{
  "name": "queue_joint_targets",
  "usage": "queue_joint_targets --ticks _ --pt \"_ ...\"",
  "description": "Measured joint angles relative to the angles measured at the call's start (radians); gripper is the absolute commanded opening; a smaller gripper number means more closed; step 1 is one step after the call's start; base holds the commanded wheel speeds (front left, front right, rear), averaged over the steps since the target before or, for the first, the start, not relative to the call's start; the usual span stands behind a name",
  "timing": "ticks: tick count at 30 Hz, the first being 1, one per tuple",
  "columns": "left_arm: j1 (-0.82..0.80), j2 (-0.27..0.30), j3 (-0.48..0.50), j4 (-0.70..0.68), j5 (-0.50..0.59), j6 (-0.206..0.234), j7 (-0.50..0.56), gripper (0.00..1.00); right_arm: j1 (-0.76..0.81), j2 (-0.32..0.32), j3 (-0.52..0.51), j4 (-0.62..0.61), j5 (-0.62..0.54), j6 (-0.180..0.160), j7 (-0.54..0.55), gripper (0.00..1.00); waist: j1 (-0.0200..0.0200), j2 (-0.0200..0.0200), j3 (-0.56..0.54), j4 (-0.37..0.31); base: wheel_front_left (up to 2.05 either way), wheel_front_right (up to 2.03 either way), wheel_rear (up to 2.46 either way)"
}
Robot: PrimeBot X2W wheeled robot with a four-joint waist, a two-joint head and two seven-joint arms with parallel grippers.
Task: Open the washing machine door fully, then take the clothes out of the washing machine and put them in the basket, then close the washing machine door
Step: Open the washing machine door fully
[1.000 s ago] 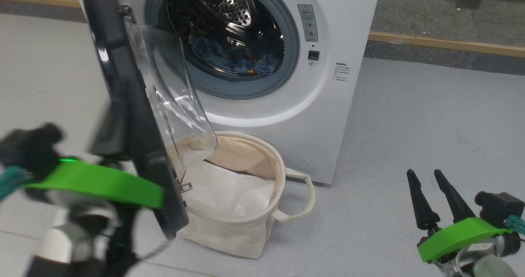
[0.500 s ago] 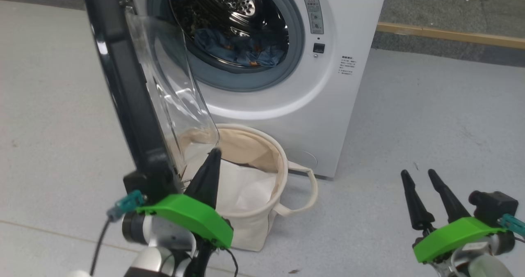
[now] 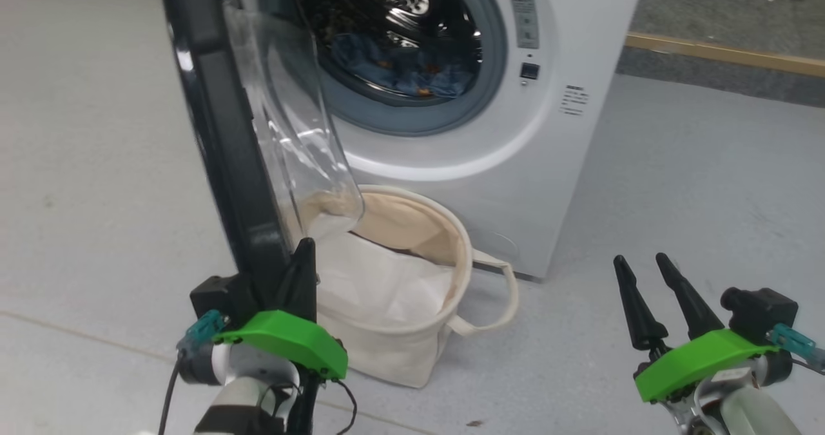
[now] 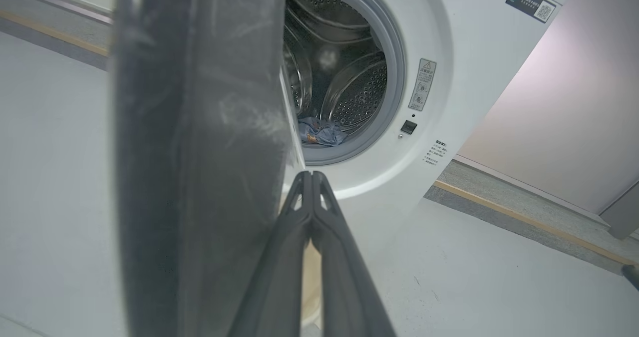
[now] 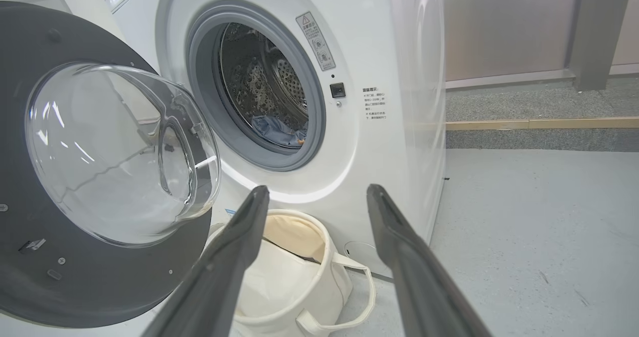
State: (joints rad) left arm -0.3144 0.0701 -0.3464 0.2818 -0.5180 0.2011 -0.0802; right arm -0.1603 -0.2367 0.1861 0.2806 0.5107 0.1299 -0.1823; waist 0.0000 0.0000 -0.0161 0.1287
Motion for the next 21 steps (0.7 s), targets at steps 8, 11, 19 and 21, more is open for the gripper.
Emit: queue_joint_targets --ticks 8,11,19,21 --pt "-0.021 0.002 0.028 0.072 0.000 0.009 -0.049 0.00 0.000 0.006 0.026 0.000 0.002 0.000 -0.004 1.00 0.0000 0.0000 -0.004 0.089 0.00 0.00 0.00" --pt "-0.024 0.005 0.039 0.082 0.000 0.011 -0.056 0.00 -0.001 0.008 0.033 0.000 0.002 0.000 -0.004 1.00 0.0000 0.0000 -0.004 0.116 0.00 0.00 0.00" --pt "-0.076 0.031 0.071 0.124 -0.015 0.000 -0.086 0.00 -0.033 0.013 0.069 -0.009 0.021 0.000 -0.002 1.00 0.0000 0.0000 0.012 0.232 0.00 0.00 0.00" --pt "-0.092 0.038 0.082 0.143 -0.018 -0.009 -0.099 0.00 -0.045 0.013 0.078 -0.012 0.021 0.000 0.001 1.00 0.0000 0.0000 0.022 0.260 0.00 0.00 0.00"
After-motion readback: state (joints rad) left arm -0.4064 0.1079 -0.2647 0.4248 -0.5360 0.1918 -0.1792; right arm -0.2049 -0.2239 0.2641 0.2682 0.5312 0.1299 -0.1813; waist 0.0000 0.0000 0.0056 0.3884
